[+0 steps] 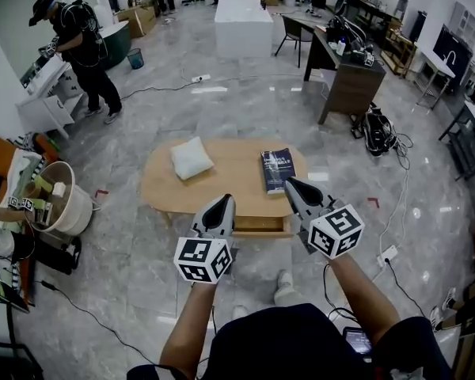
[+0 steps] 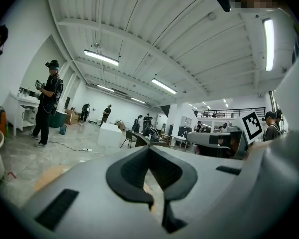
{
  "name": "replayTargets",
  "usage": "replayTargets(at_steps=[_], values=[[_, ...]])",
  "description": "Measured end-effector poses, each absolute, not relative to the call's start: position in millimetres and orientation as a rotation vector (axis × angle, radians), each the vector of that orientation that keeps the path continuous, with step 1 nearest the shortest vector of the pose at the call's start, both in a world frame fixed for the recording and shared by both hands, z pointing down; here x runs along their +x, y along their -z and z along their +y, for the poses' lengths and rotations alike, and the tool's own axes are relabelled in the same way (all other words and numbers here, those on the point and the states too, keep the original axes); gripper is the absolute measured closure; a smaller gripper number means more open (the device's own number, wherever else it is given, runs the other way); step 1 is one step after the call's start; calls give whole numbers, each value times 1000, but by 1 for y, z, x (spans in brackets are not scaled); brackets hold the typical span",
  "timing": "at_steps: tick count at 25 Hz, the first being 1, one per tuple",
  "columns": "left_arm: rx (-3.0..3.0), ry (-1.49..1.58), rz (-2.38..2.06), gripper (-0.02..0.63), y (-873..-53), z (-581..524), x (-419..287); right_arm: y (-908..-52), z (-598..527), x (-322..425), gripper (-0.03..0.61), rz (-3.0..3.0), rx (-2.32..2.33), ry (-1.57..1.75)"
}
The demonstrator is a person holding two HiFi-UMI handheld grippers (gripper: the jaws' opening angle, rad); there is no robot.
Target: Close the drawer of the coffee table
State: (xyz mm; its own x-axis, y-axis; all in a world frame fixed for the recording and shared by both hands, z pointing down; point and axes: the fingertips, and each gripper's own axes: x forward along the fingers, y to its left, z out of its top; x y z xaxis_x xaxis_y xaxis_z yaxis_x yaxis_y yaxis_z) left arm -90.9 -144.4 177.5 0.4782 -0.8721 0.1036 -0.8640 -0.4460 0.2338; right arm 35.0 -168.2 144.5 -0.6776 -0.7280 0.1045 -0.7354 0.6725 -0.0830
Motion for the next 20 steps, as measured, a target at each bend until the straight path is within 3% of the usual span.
replayTargets(at_steps=[20], values=[[2266,39,-1669,614,-216,-188,-73,-172,-241,39,565,-2867,934,-215]])
